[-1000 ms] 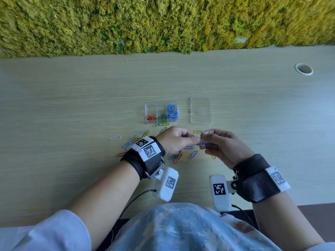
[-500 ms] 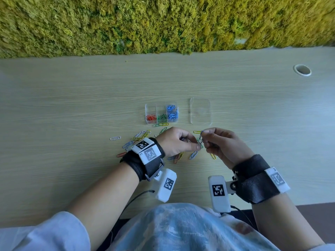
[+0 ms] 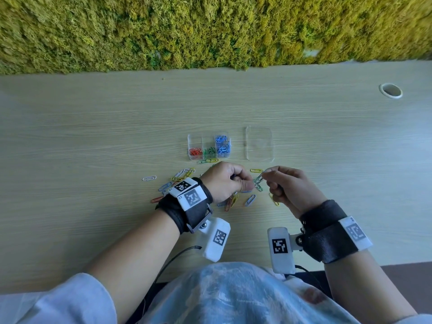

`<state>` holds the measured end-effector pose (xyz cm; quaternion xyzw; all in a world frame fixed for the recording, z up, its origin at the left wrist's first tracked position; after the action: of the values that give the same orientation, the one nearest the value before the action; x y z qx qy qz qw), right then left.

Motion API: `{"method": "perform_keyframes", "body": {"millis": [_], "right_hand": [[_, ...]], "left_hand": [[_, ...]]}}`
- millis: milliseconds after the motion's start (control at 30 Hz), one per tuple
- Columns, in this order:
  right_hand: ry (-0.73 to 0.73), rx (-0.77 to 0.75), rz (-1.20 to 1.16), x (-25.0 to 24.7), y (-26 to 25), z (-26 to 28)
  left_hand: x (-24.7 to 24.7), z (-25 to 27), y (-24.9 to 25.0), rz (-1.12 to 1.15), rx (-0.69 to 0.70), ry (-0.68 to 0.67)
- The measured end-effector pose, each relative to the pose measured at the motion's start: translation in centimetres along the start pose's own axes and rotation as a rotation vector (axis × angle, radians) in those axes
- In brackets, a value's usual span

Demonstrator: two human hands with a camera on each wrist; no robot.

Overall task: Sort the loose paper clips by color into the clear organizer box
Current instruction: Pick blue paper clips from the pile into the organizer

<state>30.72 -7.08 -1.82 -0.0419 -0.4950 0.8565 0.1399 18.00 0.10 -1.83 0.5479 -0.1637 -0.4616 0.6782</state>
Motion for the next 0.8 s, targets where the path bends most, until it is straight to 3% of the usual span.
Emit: {"method": "perform_keyframes", "body": {"millis": [200,433,567,700,800], "right_hand": [[-0.030,0.033,-0.019,0.3,0.8,0.0],[-0.014,0.009,-0.299,-0.6,0.2,0.3],[-0.030,0.060,-0.413,-1.0,0.5,0.1],[-0.061,0.096,-0.301,-0.5,0.7,-0.1],[-0.065,0.041,0.009,-0.5,0.4,-0.6]], "left_hand": [[-0.8,0.0,1.0,0.110,0.017,0.050],[-1.3,-0.4,0.2,-0.199,-0.040,0.110],[-1.0,-0.2,-0.1,-0.351,-0.091,0.067],[-0.8,-0.3,0.0,-0.364,-0.078,0.055],[-1.0,-0.3,-0.2,-0.438,-0.086,0.072]]}}
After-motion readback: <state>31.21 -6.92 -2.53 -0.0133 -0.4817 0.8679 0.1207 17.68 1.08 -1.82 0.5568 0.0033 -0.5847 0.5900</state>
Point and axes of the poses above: each hand's wrist, its own z-axis away from the middle knuckle, its own x-axis out of the palm, y = z × x, the point moved 7 cm from there along -z, towards the middle knuckle, and after that the axes turned 4 degrees about -y, right-handed, at the moved point
